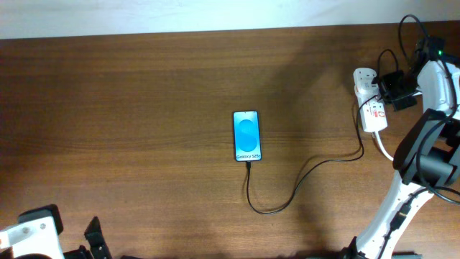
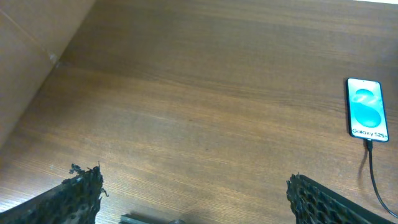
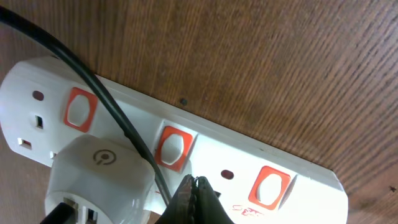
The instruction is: Plug charger to phone and switch on socket
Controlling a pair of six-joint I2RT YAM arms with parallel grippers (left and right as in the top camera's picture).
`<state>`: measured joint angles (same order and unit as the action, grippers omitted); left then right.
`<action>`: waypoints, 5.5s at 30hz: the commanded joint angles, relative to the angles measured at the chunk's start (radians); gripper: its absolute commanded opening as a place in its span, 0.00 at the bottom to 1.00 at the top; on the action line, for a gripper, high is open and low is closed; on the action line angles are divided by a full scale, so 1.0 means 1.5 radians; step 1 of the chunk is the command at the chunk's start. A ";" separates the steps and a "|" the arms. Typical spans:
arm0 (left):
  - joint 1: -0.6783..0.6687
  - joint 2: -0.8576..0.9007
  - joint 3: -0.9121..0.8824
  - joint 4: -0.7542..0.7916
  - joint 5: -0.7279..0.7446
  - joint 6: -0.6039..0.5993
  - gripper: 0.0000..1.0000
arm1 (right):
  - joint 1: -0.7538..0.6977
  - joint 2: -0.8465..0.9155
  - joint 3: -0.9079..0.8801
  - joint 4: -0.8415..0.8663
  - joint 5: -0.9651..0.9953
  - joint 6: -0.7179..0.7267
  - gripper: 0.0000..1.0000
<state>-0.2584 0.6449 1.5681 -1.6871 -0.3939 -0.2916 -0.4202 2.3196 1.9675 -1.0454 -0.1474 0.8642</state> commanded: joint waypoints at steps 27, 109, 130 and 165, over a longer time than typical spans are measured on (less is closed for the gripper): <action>0.004 -0.004 -0.002 -0.001 -0.010 -0.004 0.99 | 0.036 0.041 0.013 0.030 -0.026 -0.025 0.04; 0.234 -0.425 0.028 0.000 -0.009 -0.004 0.99 | 0.097 -0.620 0.119 -0.055 0.033 -0.102 0.04; 0.206 -0.425 0.028 0.000 -0.010 -0.004 0.99 | 0.172 -0.845 -0.039 0.034 -0.057 -0.102 0.04; 0.206 -0.425 0.028 -0.001 -0.010 -0.004 0.99 | 0.293 -1.543 -0.384 0.340 0.064 -0.293 0.05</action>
<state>0.0463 0.0101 1.6077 -1.6875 -0.4011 -0.2916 0.0101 0.0380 1.3777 -0.5274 -0.1001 0.4629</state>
